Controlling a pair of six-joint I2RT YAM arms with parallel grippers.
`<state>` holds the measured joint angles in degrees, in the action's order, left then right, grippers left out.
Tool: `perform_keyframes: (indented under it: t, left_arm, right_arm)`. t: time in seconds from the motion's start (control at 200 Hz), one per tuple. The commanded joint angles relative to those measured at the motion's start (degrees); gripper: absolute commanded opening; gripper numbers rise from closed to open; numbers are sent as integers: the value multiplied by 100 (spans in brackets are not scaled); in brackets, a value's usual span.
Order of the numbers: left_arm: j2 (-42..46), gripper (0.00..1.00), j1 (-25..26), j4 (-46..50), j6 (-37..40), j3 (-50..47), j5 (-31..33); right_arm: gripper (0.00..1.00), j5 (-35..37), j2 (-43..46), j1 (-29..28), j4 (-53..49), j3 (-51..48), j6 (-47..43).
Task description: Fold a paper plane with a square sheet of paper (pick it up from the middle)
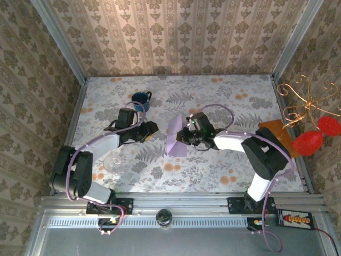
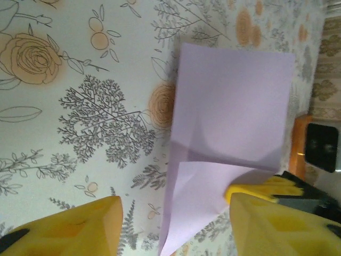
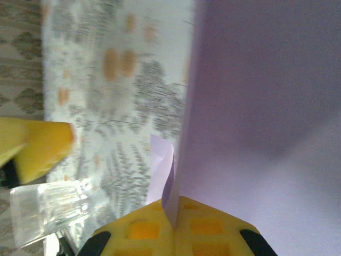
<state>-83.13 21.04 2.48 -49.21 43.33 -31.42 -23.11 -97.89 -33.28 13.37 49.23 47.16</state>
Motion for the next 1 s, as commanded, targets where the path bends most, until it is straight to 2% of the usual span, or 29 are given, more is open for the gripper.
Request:
perform_keyframes:
  t: [0.0, 0.175, 0.345, 0.495, 0.69, 0.855, 0.99]
  left_arm:
    - [356, 66, -27, -274, 81, -18, -505]
    - [550, 87, 12, -1429, -442, -229, -1170]
    - [586, 100, 159, -2519, -889, -425, -1487]
    - [631, 100, 284, -2710, -882, -409, -1574]
    - [758, 98, 468, -3447, -995, -657, -1789]
    - [962, 91, 454, -3288, -742, -706, -1666]
    - [1053, 78, 448, -3072, -502, -716, -1544]
  right_arm:
    - [2, -99, 524, 29, -213, 212, -985]
    - [3, -802, 955, 176, 39, 328, -1058]
    - [4, -1467, 1070, 273, 629, 414, -604]
    - [5, -1823, 1003, 334, 1037, 482, -178]
    - [6, -1995, 935, 447, 1468, 425, 290]
    - [8, -2046, 870, 540, 1521, 402, 503]
    - [9, -2078, 785, 585, 1535, 363, 625]
